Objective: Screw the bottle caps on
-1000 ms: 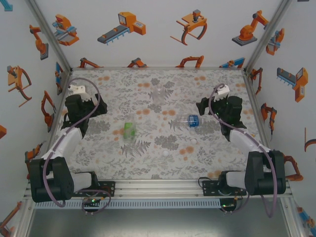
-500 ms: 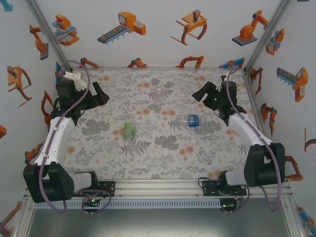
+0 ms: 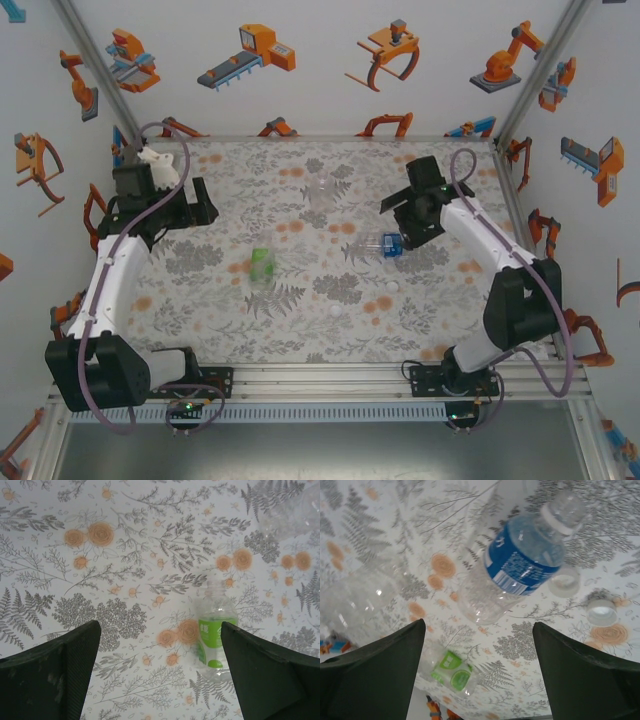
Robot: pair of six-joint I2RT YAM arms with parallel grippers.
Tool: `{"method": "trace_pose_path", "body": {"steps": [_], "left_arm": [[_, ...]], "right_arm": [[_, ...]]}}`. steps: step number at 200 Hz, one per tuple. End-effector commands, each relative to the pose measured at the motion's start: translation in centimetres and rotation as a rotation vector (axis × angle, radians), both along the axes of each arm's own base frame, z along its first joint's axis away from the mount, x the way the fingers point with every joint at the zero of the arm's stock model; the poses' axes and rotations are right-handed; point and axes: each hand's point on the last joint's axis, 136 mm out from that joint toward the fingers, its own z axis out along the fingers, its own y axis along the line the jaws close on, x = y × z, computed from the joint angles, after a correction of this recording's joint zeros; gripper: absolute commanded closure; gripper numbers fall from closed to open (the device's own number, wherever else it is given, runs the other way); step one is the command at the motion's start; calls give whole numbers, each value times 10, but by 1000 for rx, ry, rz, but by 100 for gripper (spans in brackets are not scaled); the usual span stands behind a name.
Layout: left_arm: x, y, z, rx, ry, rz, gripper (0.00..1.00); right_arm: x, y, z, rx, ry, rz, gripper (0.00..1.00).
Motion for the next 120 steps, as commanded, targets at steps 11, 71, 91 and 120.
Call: {"method": "trace_pose_path", "body": {"steps": [11,71,91,120], "left_arm": [[-11,1,-8,33,2,-22,3],[-7,-1,-10,29,12,-39,3],[-7,-2,-11,23,17,-41,3],[-6,-5,-11,8,18,-49,3]], "right_arm": [[-27,-14,-32,-42,203,-140,17],[-15,-6,-50,-12,225,-184,19],[-12,-4,-56,-5,236,-196,20],[-5,1,-65,12,252,-201,21]]}}
